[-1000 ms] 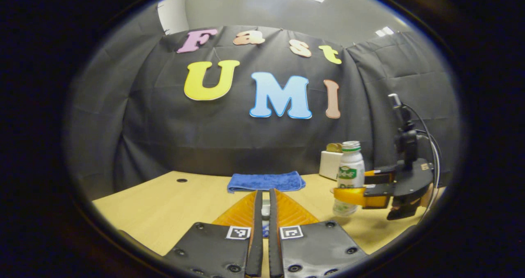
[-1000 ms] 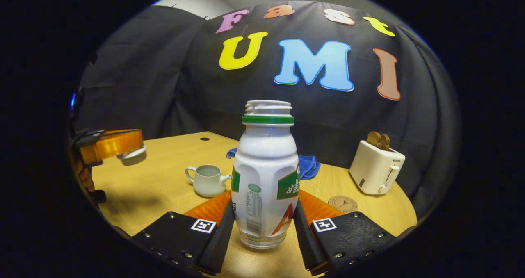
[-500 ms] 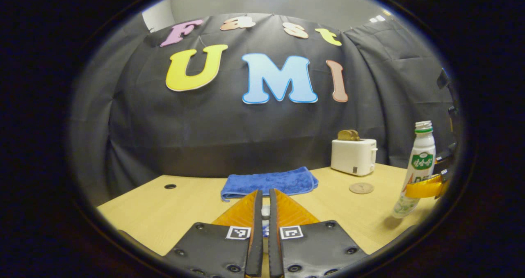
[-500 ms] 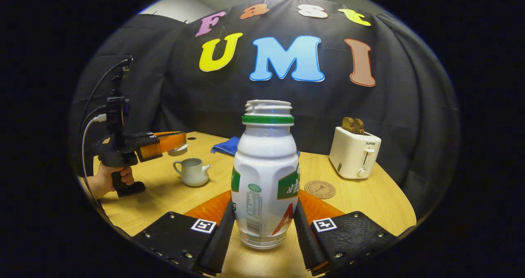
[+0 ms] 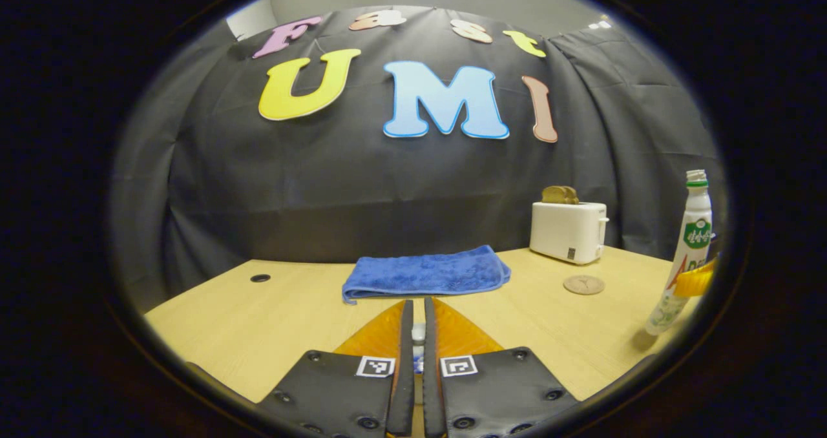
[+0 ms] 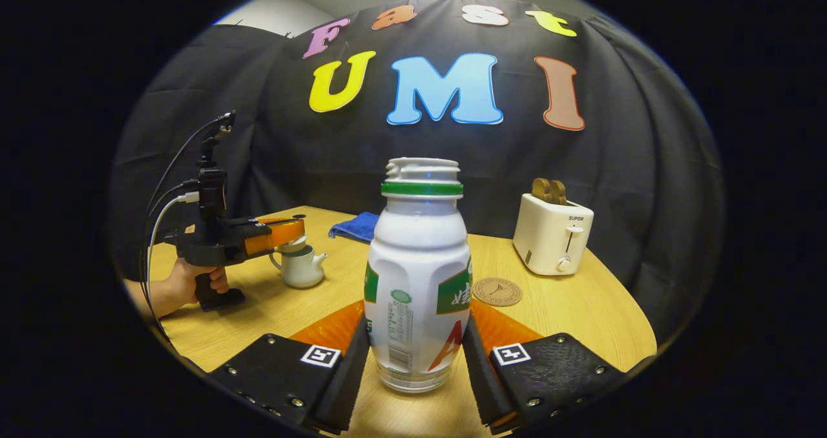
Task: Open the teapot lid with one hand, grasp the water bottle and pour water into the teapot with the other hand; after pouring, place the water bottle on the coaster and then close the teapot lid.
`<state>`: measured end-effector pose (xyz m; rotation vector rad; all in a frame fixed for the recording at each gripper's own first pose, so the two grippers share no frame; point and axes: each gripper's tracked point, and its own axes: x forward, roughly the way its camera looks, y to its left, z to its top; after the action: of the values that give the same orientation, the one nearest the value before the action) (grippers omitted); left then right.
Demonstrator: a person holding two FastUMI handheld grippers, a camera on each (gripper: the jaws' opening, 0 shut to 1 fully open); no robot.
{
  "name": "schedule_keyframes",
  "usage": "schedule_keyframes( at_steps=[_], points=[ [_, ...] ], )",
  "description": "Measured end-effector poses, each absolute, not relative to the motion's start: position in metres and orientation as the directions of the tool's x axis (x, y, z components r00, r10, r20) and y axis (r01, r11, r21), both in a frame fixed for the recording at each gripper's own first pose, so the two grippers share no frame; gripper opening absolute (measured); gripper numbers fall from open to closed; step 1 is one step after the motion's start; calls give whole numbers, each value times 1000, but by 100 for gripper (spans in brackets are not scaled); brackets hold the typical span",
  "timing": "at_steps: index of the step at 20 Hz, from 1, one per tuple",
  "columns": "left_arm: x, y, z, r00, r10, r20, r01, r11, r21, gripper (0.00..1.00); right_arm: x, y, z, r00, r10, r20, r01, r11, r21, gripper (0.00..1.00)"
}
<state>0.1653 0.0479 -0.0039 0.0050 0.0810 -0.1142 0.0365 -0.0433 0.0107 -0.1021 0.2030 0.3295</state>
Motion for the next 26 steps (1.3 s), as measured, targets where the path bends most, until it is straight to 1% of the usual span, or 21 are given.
schedule_keyframes(
  at_steps=[3, 4, 6, 7, 9, 13, 16, 17, 18, 21, 22, 25, 26],
  points=[
    [170, 45, -14, 987, -124, -106, 125, 992, -5, 16, 35, -45, 13, 928, 303, -216, -327, 942, -81, 71],
    [169, 45, -14, 987, -123, -103, 124, 992, 1, 12, 36, -46, 17, 933, 299, -201, -321, 943, -86, 71],
    [172, 44, -13, 986, -131, -101, 131, 991, -8, 12, 36, -48, 24, 941, 289, -176, -308, 947, -88, 71],
    [172, 42, -18, 985, -132, -111, 131, 991, -19, 16, 37, -48, 24, 942, 288, -173, -307, 948, -89, 71],
    [173, 42, -27, 981, -137, -137, 134, 990, -33, 16, 39, -49, 24, 942, 284, -177, -303, 948, -92, 71],
    [172, 44, -27, 984, -127, -128, 123, 992, -39, 16, 50, -52, 27, 945, 281, -167, -292, 955, -47, 71],
    [169, 47, -21, 988, -115, -102, 112, 993, -35, 28, 68, -67, 35, 957, 243, -161, -246, 969, -2, 71],
    [169, 49, -19, 989, -107, -97, 104, 994, -39, 35, 75, -71, 41, 960, 234, -157, -234, 972, 15, 71],
    [167, 52, -18, 990, -102, -93, 98, 994, -46, 36, 82, -78, 46, 964, 218, -149, -218, 976, 20, 71],
    [153, 61, 1, 995, -84, -49, 80, 994, -78, 45, 108, -92, 59, 977, 175, -125, -174, 985, 19, 71],
    [146, 65, 12, 997, -76, -23, 73, 993, -88, 45, 117, -94, 62, 979, 164, -123, -162, 986, 26, 71],
    [117, 73, 42, 996, -73, 51, 78, 991, -107, 79, 146, -109, 65, 989, 100, -110, -101, 995, -9, 71],
    [107, 77, 47, 996, -66, 67, 73, 992, -106, 85, 157, -111, 62, 990, 87, -115, -90, 996, -21, 71]
  ],
)
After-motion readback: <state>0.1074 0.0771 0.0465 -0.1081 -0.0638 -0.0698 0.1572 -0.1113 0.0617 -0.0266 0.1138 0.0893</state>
